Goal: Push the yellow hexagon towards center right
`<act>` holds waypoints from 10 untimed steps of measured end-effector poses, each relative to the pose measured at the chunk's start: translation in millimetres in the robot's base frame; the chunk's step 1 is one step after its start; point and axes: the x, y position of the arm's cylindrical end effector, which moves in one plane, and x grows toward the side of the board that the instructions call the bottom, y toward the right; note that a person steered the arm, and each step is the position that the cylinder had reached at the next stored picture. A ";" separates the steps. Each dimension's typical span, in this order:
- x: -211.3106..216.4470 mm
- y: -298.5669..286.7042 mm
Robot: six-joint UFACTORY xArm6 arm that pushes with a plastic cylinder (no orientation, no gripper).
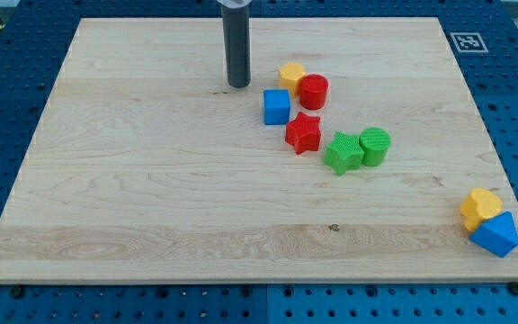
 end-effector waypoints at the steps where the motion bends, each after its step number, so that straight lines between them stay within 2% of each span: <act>1: -2.7 32.7; 4: -6.4 152.9; 5: -9.4 131.5; 6: -41.9 96.8; 7: -68.4 105.3; 8: -67.1 149.0; 9: -37.4 181.7; 10: 6.1 186.7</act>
